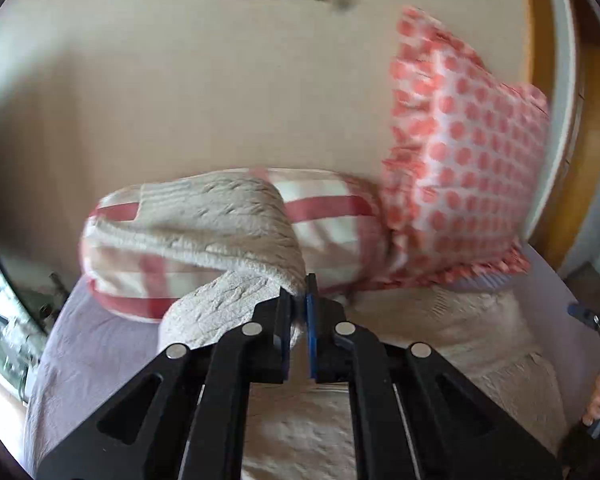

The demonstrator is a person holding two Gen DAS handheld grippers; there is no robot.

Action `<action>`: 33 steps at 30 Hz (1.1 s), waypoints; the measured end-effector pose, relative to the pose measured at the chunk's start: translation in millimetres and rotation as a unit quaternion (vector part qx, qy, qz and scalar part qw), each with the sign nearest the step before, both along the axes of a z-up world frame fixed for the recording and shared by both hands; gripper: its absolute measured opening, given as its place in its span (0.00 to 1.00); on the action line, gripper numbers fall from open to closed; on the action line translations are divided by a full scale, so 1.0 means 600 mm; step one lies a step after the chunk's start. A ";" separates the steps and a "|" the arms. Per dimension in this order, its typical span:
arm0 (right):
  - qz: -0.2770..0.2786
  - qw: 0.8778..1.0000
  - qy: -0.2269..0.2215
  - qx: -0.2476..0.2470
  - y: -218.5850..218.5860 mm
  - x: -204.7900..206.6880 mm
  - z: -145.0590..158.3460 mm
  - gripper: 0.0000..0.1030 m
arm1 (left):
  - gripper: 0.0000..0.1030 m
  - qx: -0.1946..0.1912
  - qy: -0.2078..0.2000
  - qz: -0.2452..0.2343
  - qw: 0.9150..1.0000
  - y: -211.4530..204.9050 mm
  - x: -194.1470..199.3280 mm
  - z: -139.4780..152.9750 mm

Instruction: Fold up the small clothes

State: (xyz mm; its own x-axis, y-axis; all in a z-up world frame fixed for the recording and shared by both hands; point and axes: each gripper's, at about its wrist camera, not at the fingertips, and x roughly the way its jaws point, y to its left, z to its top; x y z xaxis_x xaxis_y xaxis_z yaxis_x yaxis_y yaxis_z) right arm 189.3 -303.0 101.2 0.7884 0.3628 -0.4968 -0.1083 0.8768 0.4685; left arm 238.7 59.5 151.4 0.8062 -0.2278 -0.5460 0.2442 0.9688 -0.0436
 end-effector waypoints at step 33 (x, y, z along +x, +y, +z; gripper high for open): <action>-0.116 0.977 0.172 -0.056 -0.088 0.155 -0.122 0.55 | 0.45 -0.013 0.117 0.034 0.992 0.090 -0.197 -0.185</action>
